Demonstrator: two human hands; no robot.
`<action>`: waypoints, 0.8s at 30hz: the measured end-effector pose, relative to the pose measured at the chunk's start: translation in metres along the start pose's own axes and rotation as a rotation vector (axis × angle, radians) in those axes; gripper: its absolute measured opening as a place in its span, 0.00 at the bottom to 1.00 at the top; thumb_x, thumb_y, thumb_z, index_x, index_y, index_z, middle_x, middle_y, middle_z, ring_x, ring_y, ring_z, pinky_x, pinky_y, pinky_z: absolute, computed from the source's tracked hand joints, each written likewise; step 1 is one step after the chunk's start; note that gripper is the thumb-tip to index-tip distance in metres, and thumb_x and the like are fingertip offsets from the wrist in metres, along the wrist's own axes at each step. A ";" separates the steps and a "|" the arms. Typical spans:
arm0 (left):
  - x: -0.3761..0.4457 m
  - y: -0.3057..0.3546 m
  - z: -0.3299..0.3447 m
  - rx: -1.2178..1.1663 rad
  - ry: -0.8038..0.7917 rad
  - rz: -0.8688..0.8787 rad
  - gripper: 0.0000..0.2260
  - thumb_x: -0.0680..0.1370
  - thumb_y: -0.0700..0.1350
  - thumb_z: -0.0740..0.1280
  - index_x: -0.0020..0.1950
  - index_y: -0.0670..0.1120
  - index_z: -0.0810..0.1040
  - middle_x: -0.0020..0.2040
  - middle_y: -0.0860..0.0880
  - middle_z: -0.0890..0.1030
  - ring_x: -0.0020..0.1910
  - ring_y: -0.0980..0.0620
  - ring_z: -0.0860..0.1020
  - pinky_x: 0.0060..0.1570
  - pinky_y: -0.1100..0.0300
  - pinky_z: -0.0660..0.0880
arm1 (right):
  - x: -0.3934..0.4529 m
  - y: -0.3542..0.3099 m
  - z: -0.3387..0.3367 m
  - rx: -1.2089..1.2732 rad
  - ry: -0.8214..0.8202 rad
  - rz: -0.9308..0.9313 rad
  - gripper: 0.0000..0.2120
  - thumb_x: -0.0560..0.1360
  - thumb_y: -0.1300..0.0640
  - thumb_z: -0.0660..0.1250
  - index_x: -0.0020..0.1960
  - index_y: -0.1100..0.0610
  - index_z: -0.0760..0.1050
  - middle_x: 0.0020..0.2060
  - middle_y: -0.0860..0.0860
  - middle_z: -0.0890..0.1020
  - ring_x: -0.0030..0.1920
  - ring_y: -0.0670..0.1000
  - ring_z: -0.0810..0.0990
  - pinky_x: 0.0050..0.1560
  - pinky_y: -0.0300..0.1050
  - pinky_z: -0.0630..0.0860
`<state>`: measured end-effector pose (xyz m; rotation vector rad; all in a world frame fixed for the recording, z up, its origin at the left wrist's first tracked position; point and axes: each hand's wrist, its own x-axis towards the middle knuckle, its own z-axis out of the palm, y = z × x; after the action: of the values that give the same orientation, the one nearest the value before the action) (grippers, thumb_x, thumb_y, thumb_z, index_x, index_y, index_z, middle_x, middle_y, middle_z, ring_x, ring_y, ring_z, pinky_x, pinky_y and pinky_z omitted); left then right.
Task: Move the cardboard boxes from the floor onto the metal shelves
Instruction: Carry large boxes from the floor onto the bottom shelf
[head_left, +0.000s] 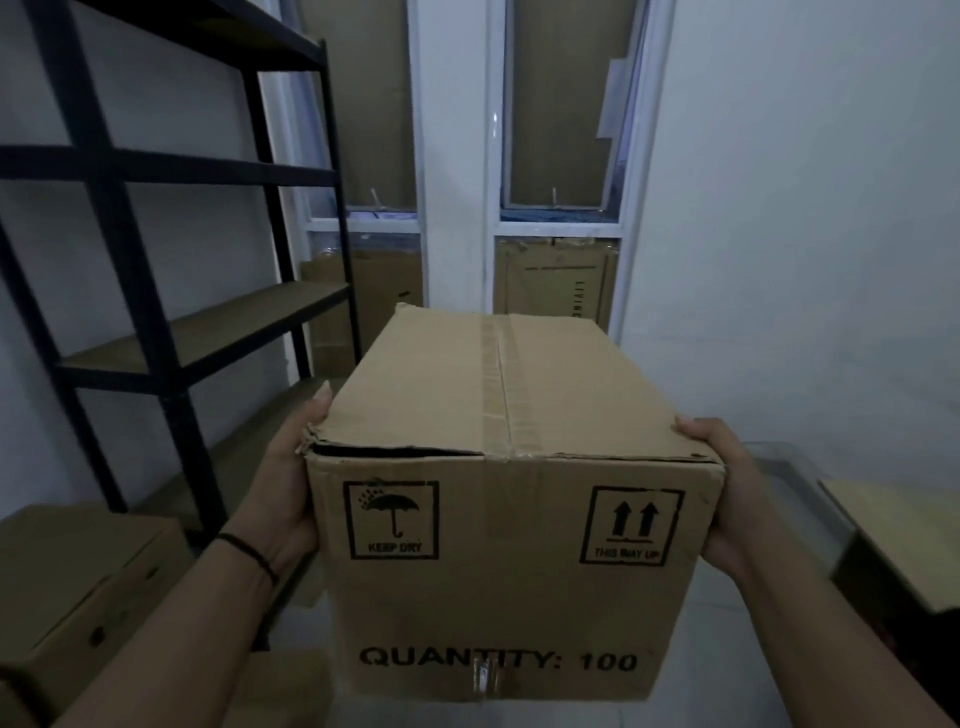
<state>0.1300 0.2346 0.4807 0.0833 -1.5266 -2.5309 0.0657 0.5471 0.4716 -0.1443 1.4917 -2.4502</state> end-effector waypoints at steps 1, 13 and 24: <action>0.009 -0.005 0.009 0.005 0.010 0.009 0.21 0.80 0.56 0.56 0.50 0.47 0.86 0.53 0.43 0.84 0.46 0.45 0.84 0.41 0.53 0.82 | 0.007 -0.005 -0.009 0.002 0.009 -0.009 0.17 0.78 0.50 0.55 0.52 0.59 0.76 0.34 0.56 0.83 0.33 0.54 0.82 0.33 0.44 0.78; 0.119 -0.042 0.069 0.009 -0.013 -0.024 0.21 0.78 0.48 0.54 0.43 0.47 0.87 0.45 0.45 0.85 0.39 0.47 0.84 0.40 0.57 0.79 | 0.091 -0.056 -0.076 -0.018 0.025 -0.033 0.17 0.77 0.49 0.56 0.55 0.59 0.76 0.37 0.56 0.82 0.35 0.55 0.82 0.36 0.46 0.77; 0.258 -0.060 0.067 -0.023 -0.037 -0.044 0.20 0.78 0.47 0.54 0.46 0.45 0.86 0.48 0.43 0.84 0.41 0.46 0.83 0.41 0.56 0.80 | 0.217 -0.068 -0.096 -0.055 0.083 -0.046 0.17 0.75 0.48 0.59 0.55 0.59 0.76 0.38 0.56 0.81 0.37 0.56 0.80 0.42 0.50 0.75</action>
<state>-0.1403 0.2726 0.4713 0.0679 -1.5250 -2.5974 -0.1759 0.5982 0.4755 -0.0899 1.6090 -2.4799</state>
